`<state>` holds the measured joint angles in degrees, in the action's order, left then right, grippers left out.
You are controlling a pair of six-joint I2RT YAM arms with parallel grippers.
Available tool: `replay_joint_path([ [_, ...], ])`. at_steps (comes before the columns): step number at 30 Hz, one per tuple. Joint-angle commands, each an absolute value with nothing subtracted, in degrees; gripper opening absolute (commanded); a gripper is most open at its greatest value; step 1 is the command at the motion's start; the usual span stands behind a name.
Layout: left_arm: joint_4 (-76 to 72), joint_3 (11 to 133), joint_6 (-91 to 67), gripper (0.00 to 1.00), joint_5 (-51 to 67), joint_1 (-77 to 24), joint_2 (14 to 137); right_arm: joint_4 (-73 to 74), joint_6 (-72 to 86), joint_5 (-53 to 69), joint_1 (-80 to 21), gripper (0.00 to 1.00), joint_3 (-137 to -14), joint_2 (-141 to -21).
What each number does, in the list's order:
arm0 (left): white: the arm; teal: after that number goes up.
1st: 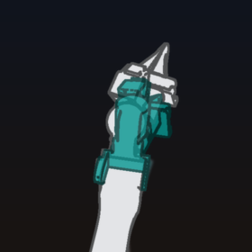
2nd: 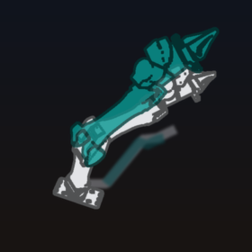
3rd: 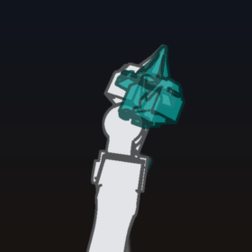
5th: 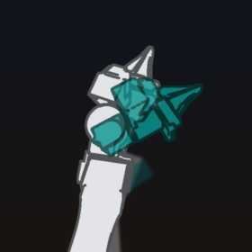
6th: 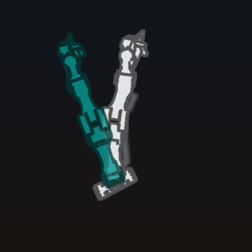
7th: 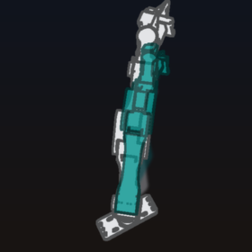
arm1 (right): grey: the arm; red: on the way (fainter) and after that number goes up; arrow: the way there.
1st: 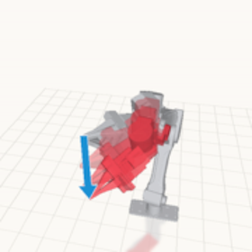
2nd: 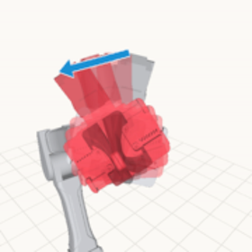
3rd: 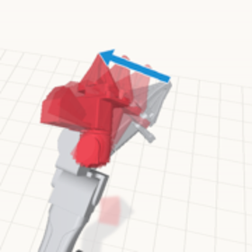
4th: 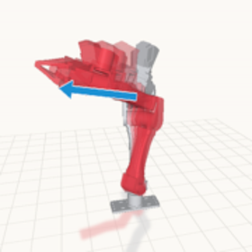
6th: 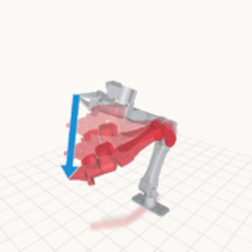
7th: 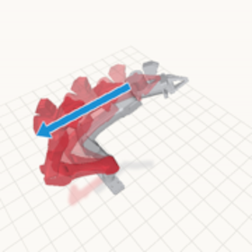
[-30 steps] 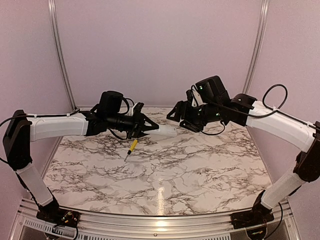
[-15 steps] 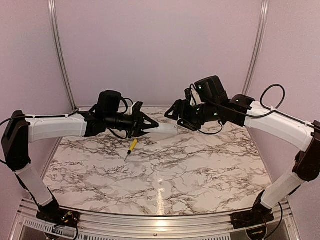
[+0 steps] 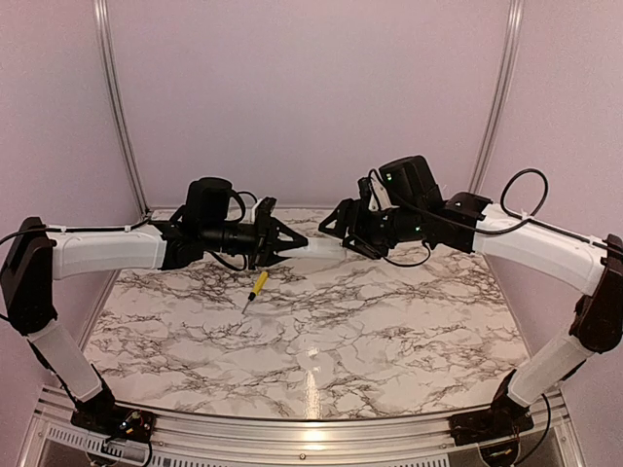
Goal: Unload the batteries from the remote control
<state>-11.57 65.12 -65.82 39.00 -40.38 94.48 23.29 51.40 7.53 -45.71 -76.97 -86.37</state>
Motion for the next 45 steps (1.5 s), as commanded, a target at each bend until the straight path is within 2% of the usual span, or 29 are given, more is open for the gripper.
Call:
replay_joint_path([
  [1, -15.29, 64.6, -66.2, 0.0, 40.02, -40.34, 91.94, 21.52, 52.12, 8.48, -45.35, 0.7, -76.2, -85.5],
  [15, -21.32, 63.52, -67.55, 0.0, 42.04, -40.32, 91.35, 18.68, 53.4, 11.32, -45.2, 0.7, -73.97, -85.23],
  [36, -30.21, 62.75, -66.91, 0.0, 47.1, -40.34, 90.56, 3.98, 60.6, 20.72, -44.43, 0.71, -64.4, -81.9],
  [45, -29.41, 61.86, -63.29, 0.0, 49.12, -40.34, 90.14, -3.28, 63.26, 24.43, -44.12, 0.71, -63.45, -81.73],
])
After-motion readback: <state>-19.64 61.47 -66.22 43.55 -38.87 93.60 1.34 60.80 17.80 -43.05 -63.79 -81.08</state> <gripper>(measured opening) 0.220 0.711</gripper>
